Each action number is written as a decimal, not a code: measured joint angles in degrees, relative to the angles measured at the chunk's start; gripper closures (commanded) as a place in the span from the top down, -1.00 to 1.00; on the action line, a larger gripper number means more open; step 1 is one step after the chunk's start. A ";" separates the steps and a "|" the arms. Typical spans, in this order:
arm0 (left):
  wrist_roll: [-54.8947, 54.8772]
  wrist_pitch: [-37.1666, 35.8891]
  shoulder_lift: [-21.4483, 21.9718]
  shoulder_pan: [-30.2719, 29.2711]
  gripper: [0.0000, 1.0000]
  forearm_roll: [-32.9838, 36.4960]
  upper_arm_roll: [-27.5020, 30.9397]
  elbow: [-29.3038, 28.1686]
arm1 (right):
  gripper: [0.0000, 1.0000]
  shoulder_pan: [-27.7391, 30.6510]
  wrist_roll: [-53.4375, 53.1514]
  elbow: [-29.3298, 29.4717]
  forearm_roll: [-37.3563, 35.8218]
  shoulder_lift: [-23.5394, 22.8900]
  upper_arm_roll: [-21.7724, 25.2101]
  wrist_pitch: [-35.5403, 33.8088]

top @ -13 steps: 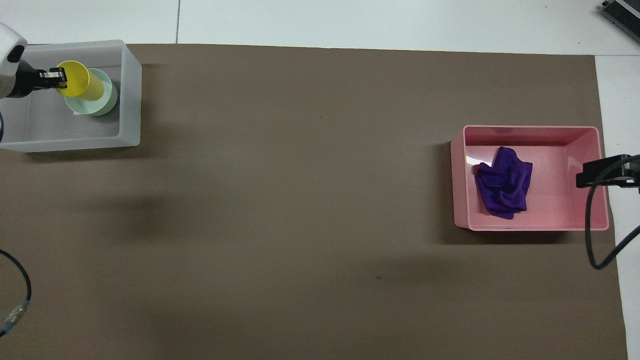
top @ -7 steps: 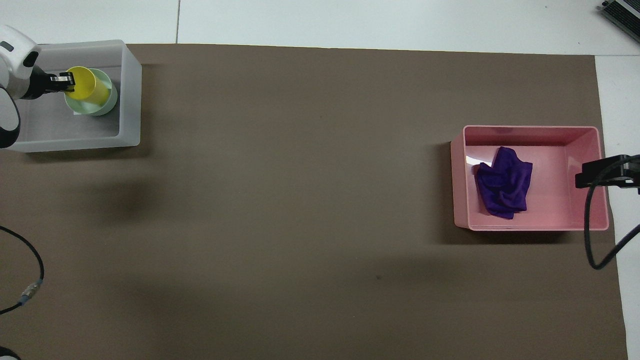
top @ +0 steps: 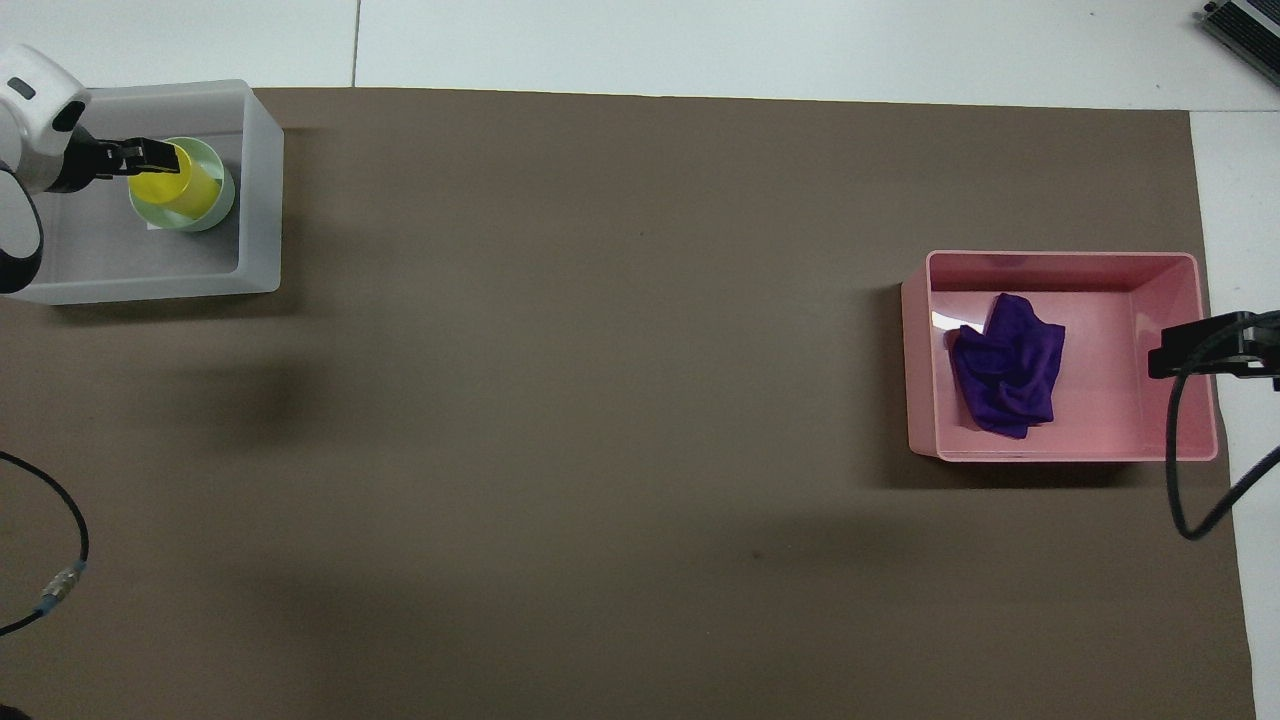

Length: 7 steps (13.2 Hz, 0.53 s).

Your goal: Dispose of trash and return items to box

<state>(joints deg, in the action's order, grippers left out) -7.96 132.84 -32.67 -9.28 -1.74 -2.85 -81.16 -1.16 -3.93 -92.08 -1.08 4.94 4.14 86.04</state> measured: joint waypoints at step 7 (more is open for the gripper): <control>-0.64 -15.31 19.17 6.66 1.00 0.07 -0.25 -11.88 | 1.00 0.00 0.00 -0.09 0.00 0.02 0.00 0.00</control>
<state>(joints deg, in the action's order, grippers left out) -8.59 117.53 -13.50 -2.62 -1.67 -3.10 -93.04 -1.16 -3.93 -92.17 -1.08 4.96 4.14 86.04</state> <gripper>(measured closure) 0.000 0.000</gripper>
